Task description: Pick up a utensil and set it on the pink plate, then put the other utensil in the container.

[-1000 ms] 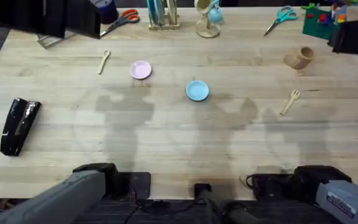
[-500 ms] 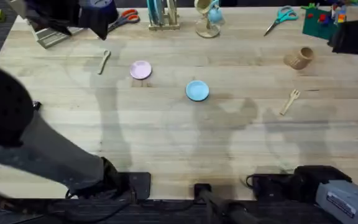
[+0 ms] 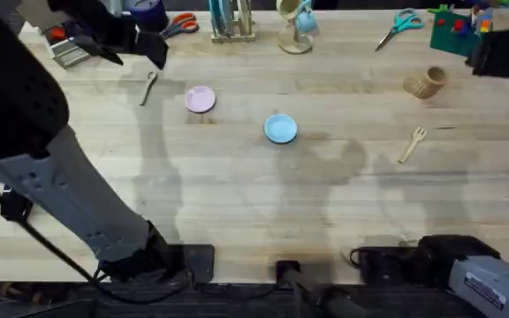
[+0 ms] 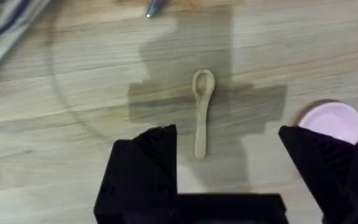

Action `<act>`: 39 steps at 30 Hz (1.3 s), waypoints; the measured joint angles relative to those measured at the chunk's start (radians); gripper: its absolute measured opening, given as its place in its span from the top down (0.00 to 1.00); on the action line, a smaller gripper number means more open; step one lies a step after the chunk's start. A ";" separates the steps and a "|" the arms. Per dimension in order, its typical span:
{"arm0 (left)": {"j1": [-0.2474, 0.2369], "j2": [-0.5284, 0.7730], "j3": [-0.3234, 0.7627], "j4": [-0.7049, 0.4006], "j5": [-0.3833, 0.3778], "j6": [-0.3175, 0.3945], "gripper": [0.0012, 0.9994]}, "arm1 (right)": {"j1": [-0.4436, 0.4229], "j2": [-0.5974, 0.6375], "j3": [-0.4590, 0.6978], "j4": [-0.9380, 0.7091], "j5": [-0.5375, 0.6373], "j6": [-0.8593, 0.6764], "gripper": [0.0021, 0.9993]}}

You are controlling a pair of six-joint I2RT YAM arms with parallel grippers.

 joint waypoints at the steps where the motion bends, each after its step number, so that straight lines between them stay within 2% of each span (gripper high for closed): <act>1: 0.000 0.016 0.000 0.004 -0.002 0.000 0.01 | 0.000 0.000 0.000 0.000 0.000 0.000 0.00; 8: 0.000 0.116 0.000 0.066 -0.008 0.000 0.01 | 0.000 0.000 0.000 0.000 0.000 0.000 0.00; 14: 0.000 0.129 0.000 0.114 -0.039 -0.008 0.01 | 0.000 0.000 0.000 0.000 0.000 0.000 0.00; 19: 0.000 0.129 0.000 0.105 -0.066 -0.012 0.01 | 0.000 0.000 0.000 0.000 0.000 0.000 0.00; 32: 0.000 0.129 0.000 0.064 -0.071 -0.024 0.01 | 0.000 0.000 0.000 0.000 0.000 0.000 0.00; 39: 0.000 0.178 0.018 0.052 -0.077 -0.026 0.01 | 0.000 0.000 0.000 0.000 0.000 0.000 0.00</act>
